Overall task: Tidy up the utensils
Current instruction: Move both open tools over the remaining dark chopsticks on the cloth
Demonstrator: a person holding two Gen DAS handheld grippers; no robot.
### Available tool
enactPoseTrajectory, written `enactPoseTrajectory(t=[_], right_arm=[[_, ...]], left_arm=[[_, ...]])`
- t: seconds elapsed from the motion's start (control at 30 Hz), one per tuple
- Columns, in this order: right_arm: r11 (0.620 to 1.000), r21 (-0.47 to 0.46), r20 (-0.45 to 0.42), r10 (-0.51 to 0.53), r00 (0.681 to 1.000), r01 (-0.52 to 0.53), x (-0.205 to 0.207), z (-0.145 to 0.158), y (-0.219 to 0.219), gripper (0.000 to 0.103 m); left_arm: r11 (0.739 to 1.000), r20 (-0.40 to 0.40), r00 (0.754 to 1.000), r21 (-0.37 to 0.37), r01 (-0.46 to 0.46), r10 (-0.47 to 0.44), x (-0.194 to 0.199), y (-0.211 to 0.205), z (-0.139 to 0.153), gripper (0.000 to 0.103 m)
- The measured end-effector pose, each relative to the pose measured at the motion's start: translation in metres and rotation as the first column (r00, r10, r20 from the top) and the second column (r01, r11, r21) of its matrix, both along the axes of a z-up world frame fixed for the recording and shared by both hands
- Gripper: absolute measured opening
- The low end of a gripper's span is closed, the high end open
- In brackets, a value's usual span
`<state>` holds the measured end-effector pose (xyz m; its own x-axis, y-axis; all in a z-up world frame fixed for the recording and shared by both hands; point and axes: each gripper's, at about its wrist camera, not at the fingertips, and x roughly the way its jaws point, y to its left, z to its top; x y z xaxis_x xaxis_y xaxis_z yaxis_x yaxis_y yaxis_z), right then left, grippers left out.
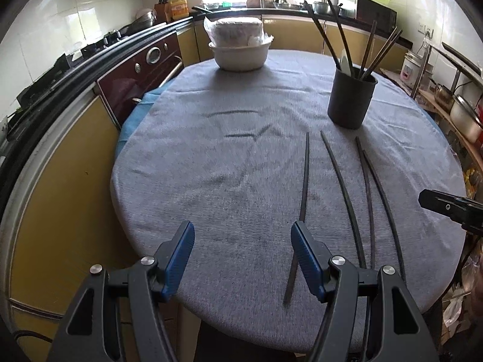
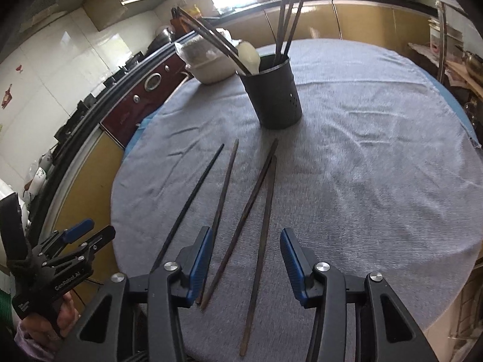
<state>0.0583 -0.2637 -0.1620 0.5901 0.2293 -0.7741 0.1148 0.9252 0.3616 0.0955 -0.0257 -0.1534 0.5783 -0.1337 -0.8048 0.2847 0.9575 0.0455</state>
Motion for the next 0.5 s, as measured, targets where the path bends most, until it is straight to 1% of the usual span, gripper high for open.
enactPoseTrajectory(t=[0.3,0.5], right_arm=[[1.0,-0.017,-0.06,0.008,0.998,-0.009,0.014,-0.021,-0.003,0.048],[0.998,-0.053,-0.11,0.013,0.994,-0.019,0.013,-0.038,0.0,0.046]], left_arm=[[1.0,-0.048,0.999,0.003,0.016,-0.016,0.014,-0.013,-0.018,0.067],[0.999,-0.071,0.997,0.003,0.037,-0.037,0.016,-0.022,-0.027,0.067]])
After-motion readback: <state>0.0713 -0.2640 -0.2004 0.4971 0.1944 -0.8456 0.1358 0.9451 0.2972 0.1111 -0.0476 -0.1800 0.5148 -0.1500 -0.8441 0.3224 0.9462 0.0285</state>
